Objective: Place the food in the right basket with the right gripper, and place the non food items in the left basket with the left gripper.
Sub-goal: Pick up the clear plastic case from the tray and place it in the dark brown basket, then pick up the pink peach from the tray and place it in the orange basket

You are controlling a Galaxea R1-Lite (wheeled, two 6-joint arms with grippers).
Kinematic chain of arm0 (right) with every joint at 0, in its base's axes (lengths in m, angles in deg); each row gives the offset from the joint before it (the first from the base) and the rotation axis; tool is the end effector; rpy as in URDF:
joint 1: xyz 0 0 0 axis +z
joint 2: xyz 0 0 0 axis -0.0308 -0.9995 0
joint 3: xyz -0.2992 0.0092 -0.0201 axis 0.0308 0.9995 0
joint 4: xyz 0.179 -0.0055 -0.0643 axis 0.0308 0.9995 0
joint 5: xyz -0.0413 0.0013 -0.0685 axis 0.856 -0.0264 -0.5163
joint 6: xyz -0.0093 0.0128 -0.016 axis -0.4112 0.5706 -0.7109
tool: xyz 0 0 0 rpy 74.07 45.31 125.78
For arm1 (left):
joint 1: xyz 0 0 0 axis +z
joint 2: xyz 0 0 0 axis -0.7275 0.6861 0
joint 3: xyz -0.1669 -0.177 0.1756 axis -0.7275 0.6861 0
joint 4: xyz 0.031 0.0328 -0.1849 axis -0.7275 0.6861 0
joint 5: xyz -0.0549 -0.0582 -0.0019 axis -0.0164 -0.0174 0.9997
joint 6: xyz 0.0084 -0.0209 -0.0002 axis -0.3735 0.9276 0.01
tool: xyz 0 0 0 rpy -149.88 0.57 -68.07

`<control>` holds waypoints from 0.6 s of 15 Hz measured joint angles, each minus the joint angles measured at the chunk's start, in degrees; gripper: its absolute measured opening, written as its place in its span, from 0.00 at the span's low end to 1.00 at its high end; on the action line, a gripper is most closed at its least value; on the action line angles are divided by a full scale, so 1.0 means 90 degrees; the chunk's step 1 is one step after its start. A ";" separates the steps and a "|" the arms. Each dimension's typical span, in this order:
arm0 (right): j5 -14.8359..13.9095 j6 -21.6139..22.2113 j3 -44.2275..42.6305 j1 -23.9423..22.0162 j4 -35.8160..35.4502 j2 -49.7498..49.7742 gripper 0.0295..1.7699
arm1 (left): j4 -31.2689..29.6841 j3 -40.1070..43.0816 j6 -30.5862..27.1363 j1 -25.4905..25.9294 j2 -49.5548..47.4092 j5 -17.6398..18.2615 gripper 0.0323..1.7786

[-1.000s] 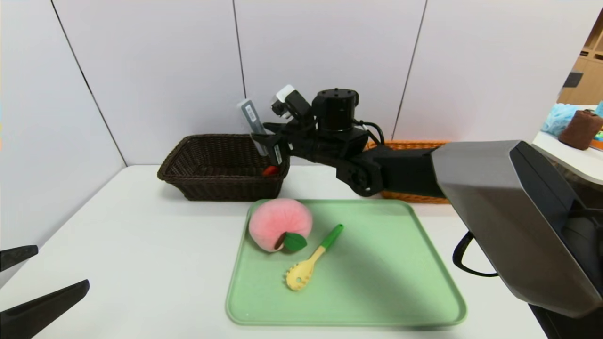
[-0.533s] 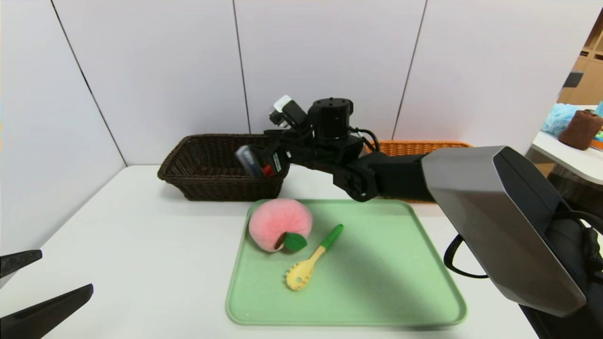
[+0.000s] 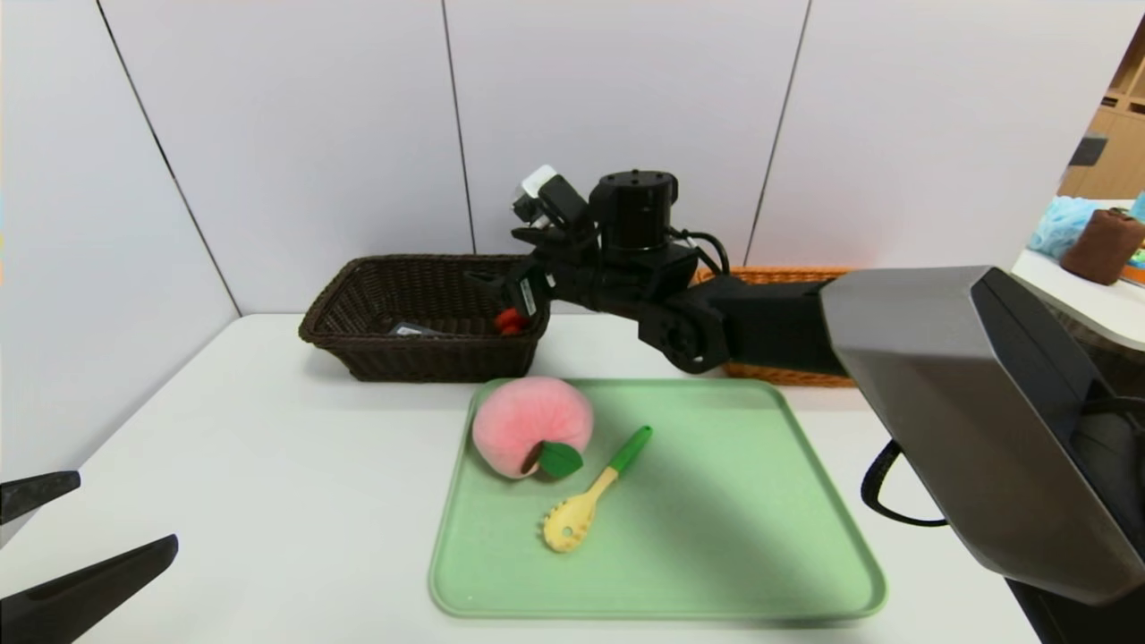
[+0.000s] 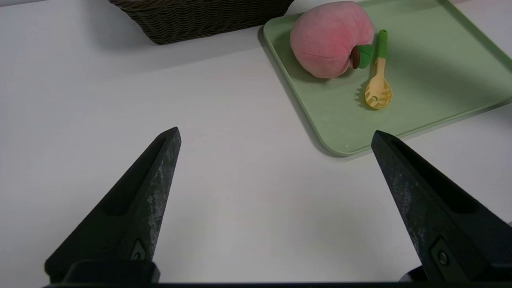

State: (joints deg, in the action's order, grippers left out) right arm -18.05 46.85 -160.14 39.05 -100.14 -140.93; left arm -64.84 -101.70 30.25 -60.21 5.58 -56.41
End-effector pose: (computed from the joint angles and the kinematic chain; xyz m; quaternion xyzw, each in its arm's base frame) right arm 0.4033 0.3148 0.1993 -0.1297 -0.0487 0.4447 0.8849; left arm 0.0492 -0.0154 0.2319 -0.0053 0.1558 -0.1898 0.9694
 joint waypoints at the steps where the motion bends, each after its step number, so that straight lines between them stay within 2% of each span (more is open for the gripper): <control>1: -0.0141 -0.0007 0.0012 0.0019 0.0135 0.0129 0.82 | 0.0000 0.0000 0.0008 0.0000 0.0000 -0.0003 0.95; 3: -0.0301 -0.0046 0.0077 0.0058 0.0359 0.0471 0.85 | 0.0000 0.0024 0.0011 0.0000 0.0003 -0.0008 0.95; 5: -0.0439 -0.0077 0.0276 0.0073 0.0925 0.0952 0.88 | 0.0003 0.0039 0.0015 0.0000 0.0015 -0.0012 0.95; 9: -0.0803 -0.0126 0.1425 0.0083 0.1697 0.2101 0.91 | 0.0003 0.0039 0.0012 0.0000 0.0033 -0.0003 0.95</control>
State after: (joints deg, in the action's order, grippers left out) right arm -25.28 45.71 -147.32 39.80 -84.87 -122.02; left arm -64.82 -101.34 30.36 -60.21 5.87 -56.44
